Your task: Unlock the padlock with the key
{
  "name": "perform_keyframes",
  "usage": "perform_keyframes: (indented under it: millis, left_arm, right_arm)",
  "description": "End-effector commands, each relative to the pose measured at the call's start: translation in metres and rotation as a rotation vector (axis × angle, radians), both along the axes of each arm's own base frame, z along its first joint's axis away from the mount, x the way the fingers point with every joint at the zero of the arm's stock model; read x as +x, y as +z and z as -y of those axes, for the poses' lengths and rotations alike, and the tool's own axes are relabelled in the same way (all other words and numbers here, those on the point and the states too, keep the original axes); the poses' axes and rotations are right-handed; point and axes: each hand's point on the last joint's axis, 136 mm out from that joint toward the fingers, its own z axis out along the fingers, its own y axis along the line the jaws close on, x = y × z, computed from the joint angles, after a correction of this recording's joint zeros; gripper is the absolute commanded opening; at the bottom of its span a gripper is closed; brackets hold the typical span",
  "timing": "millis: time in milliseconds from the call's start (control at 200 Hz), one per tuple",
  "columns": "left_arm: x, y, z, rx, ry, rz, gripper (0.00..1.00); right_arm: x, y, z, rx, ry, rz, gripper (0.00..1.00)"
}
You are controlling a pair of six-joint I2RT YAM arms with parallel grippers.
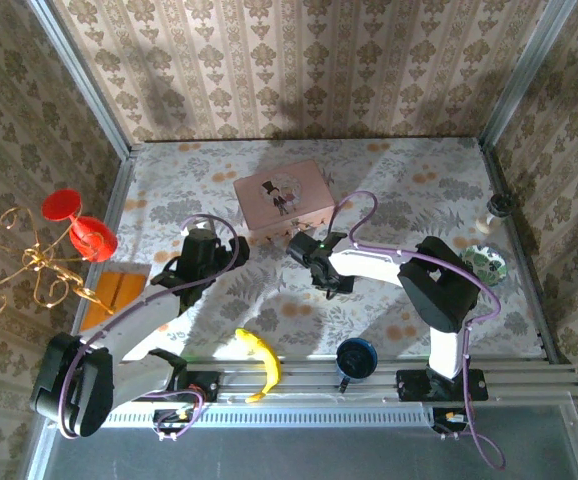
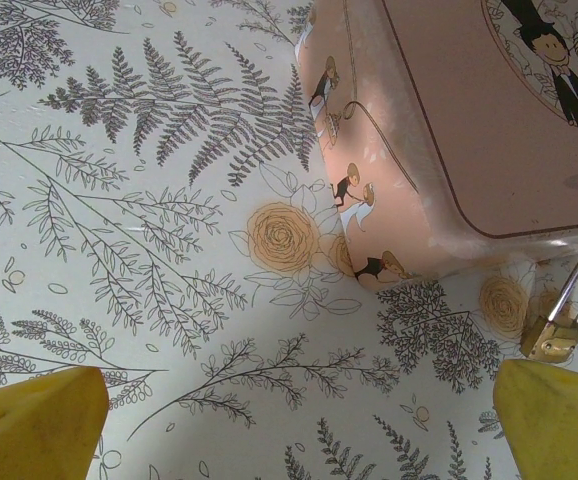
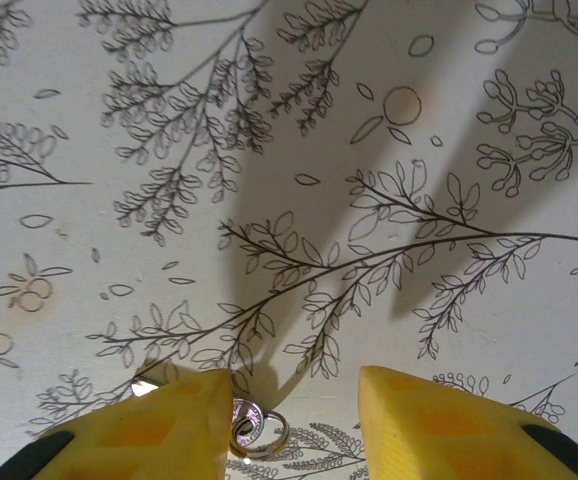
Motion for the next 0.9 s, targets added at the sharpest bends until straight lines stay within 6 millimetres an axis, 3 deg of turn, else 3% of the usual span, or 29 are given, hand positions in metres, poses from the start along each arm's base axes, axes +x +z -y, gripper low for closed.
perform_keyframes:
  millis: [0,585,895]
  left_arm:
    - [0.0,-0.004,-0.003,0.001,0.008,-0.005,1.0]
    - [0.001,-0.007,-0.007,0.021,0.022,-0.013,1.0]
    - [0.003,-0.006,-0.004,0.016,0.008,-0.015,1.0]
  right_arm:
    - [-0.003,-0.009,0.01,-0.031,-0.033,-0.004,0.38]
    - [-0.012,-0.004,0.004,0.021,-0.005,-0.027,0.37]
    - [0.013,0.033,-0.024,0.041,0.354,0.011,0.57]
